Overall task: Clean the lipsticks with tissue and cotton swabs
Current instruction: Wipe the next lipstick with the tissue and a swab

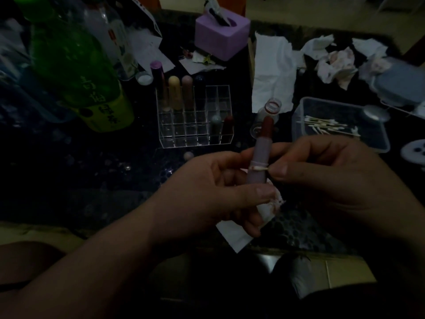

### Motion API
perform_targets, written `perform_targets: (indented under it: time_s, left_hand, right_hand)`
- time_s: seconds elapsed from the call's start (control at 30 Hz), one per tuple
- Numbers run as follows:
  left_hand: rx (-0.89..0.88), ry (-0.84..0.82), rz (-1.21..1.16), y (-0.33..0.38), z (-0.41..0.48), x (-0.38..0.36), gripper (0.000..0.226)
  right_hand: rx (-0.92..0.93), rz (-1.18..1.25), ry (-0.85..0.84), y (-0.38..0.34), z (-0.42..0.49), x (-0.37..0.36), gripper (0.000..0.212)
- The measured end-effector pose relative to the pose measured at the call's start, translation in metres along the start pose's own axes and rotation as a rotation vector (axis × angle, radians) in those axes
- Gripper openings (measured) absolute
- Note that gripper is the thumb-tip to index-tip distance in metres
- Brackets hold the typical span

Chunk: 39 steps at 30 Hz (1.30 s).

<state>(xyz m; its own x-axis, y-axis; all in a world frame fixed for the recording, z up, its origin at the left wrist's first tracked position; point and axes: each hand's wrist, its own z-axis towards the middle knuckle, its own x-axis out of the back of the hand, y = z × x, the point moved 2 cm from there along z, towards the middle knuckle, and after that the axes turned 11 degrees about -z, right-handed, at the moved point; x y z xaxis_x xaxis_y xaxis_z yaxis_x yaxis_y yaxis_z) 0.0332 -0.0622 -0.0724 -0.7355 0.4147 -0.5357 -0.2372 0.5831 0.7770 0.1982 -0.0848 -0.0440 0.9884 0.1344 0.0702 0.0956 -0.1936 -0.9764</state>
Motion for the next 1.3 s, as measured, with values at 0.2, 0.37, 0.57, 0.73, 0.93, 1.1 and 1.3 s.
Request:
perform_targets:
  time_s: [0.2,0.37,0.57,0.73,0.93,1.1,1.3]
  left_hand:
    - [0.003,-0.004,0.033,0.0,-0.001,0.001,0.018]
    - [-0.047,0.114,0.159,0.0,0.0,0.005,0.034]
    - [-0.019,0.051,0.193,0.003,-0.002,0.002,0.031]
    - [-0.032,0.015,0.194,0.0,-0.003,0.002,0.025]
    - [0.013,-0.027,0.025,-0.004,-0.004,0.006,0.026]
    - [-0.069,0.012,0.126,0.001,-0.005,0.005,0.021]
    - [-0.073,0.062,0.14,0.001,-0.004,0.0,0.034]
  right_hand:
    - [-0.017,-0.022,0.017,-0.002,-0.001,0.001,0.008]
    - [-0.052,0.02,0.052,-0.005,-0.001,0.002,0.009]
    - [-0.065,0.065,0.042,-0.005,-0.001,0.0,0.006]
    - [-0.083,0.07,0.058,-0.004,-0.001,-0.001,0.011]
    - [-0.081,0.07,0.087,-0.007,-0.001,0.001,0.011]
    - [-0.084,0.081,0.119,-0.011,-0.003,0.0,0.009]
    - [-0.07,0.052,0.076,-0.008,-0.003,-0.002,0.01]
